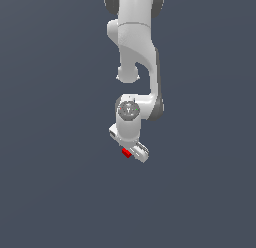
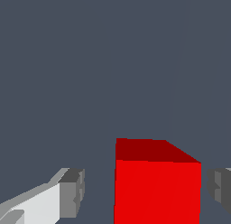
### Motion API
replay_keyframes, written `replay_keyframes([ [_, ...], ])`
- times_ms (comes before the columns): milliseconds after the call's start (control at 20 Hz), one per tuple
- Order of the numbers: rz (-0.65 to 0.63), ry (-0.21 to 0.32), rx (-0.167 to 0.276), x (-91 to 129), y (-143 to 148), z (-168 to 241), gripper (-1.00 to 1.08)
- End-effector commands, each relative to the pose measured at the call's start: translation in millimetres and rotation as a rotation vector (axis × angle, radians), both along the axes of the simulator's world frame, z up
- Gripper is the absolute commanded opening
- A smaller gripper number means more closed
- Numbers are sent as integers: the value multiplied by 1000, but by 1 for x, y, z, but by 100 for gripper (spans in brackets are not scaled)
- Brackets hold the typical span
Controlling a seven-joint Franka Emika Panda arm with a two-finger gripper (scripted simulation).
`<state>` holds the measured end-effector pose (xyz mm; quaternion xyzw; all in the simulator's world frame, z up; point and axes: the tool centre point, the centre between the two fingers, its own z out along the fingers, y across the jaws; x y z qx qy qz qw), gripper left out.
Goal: Lift up the red cube by 0.2 meters.
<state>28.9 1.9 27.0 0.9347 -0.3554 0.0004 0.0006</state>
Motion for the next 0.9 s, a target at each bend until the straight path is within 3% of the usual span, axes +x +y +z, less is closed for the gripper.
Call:
replay_keyframes([
  [0,-27,0,1,1,-1,-5,100],
  [400,-36,0,1,1,-1,-7,100],
  [450,-36,0,1,1,-1,-7,-100],
  [850,-36,0,1,1,-1,-7,-100],
])
